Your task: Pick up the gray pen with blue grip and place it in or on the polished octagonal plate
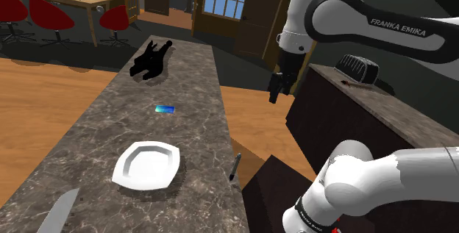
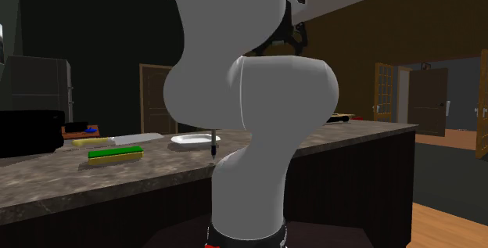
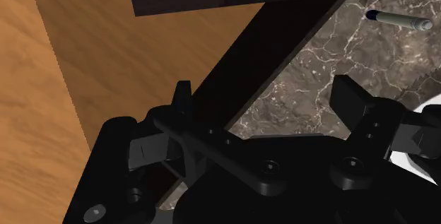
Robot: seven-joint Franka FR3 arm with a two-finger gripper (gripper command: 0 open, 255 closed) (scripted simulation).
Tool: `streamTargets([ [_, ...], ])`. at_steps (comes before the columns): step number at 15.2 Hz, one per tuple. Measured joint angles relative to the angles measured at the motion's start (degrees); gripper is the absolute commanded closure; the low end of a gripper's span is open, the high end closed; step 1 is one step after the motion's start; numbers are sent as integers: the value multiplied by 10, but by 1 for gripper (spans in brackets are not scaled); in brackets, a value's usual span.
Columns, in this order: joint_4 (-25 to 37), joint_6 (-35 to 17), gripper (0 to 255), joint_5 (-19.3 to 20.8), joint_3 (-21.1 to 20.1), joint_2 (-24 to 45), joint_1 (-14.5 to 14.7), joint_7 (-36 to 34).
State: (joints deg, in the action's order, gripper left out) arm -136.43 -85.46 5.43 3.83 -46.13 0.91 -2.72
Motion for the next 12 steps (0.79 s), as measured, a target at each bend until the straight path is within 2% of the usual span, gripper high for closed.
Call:
streamTargets([
  [3,-16,-19,0,-2,0,1,17,25],
  [12,-111,-152,0,-30,-20,13,150,195],
])
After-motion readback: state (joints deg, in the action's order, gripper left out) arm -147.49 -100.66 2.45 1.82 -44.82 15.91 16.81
